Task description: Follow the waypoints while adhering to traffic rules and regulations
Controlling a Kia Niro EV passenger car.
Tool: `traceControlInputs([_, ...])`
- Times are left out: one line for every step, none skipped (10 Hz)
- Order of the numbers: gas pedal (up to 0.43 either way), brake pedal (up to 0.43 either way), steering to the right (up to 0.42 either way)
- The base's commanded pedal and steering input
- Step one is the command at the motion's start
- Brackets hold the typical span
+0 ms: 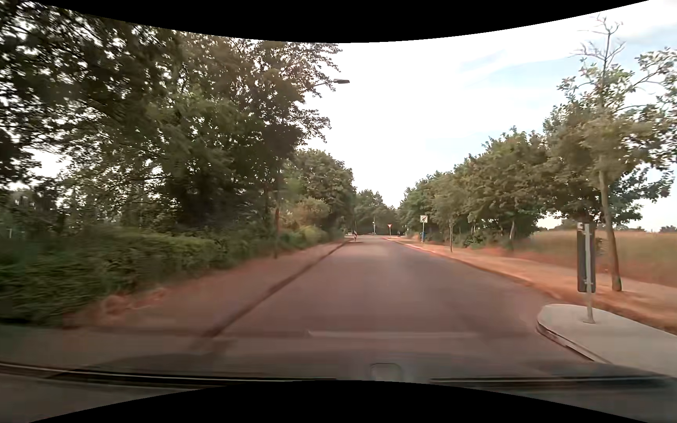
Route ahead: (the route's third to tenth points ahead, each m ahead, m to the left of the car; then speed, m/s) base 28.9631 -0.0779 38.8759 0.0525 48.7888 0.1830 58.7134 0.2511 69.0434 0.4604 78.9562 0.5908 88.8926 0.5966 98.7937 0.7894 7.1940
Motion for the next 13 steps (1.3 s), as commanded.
traceControlInputs([0.150,0.000,0.021])
traceControlInputs([0.150,0.000,0.025])
traceControlInputs([0.150,0.000,0.032])
traceControlInputs([0.150,0.000,0.039])
traceControlInputs([0.150,0.000,0.043])
traceControlInputs([0.150,0.000,0.046])
traceControlInputs([0.150,0.000,0.046])
traceControlInputs([0.150,0.000,0.046])
traceControlInputs([0.150,0.000,0.042])
traceControlInputs([0.150,0.000,0.036])
traceControlInputs([0.150,0.000,0.035])
traceControlInputs([0.150,0.000,0.033])
traceControlInputs([0.150,0.000,0.033])
